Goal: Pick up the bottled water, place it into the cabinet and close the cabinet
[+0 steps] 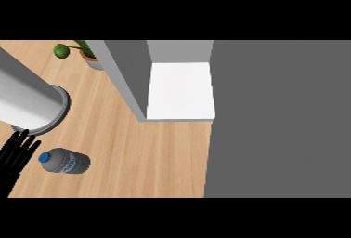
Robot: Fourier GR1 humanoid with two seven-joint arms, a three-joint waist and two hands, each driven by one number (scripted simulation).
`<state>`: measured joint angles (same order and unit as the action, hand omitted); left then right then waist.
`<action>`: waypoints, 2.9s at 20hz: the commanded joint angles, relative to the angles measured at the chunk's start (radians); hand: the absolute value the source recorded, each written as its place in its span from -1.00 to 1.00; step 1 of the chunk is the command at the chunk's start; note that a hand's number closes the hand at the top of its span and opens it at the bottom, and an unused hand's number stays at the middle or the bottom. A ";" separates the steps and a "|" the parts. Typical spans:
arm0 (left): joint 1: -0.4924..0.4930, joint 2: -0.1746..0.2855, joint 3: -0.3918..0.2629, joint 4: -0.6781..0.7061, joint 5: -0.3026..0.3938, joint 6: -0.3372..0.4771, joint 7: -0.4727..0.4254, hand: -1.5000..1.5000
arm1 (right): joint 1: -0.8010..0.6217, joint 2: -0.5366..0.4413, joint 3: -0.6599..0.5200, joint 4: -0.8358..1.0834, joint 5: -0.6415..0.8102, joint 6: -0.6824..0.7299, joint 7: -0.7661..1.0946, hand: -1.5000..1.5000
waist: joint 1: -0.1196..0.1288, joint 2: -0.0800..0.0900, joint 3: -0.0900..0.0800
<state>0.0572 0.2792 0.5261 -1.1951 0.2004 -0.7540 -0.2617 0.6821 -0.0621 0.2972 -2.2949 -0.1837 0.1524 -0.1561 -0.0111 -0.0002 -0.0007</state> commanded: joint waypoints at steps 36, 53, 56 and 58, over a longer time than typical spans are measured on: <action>-0.385 0.033 -0.130 0.887 -0.170 -0.053 -0.412 -1.00 | -0.034 -0.029 -0.007 0.097 -0.042 0.007 -0.076 -1.00 | -0.009 0.005 -0.002; -0.398 -0.014 -0.193 0.841 -0.155 -0.123 -0.404 1.00 | -0.044 -0.031 0.009 0.059 -0.032 -0.029 -0.018 -1.00 | -0.009 0.004 -0.002; -0.351 -0.006 -0.186 0.864 -0.142 -0.148 -0.436 1.00 | 0.006 -0.033 0.045 0.060 -0.008 -0.016 -0.061 -1.00 | -0.014 0.004 -0.003; -0.400 -0.003 -0.193 0.860 -0.140 -0.135 -0.403 1.00 | -0.049 -0.036 0.004 0.117 -0.020 -0.006 -0.081 -1.00 | -0.010 0.005 -0.002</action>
<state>-0.3254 0.2685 0.3361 -0.3600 0.0544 -0.7424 -0.5720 0.6410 -0.0882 0.3211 -2.2017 -0.2012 0.1338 -0.2091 -0.0180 0.0025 -0.0010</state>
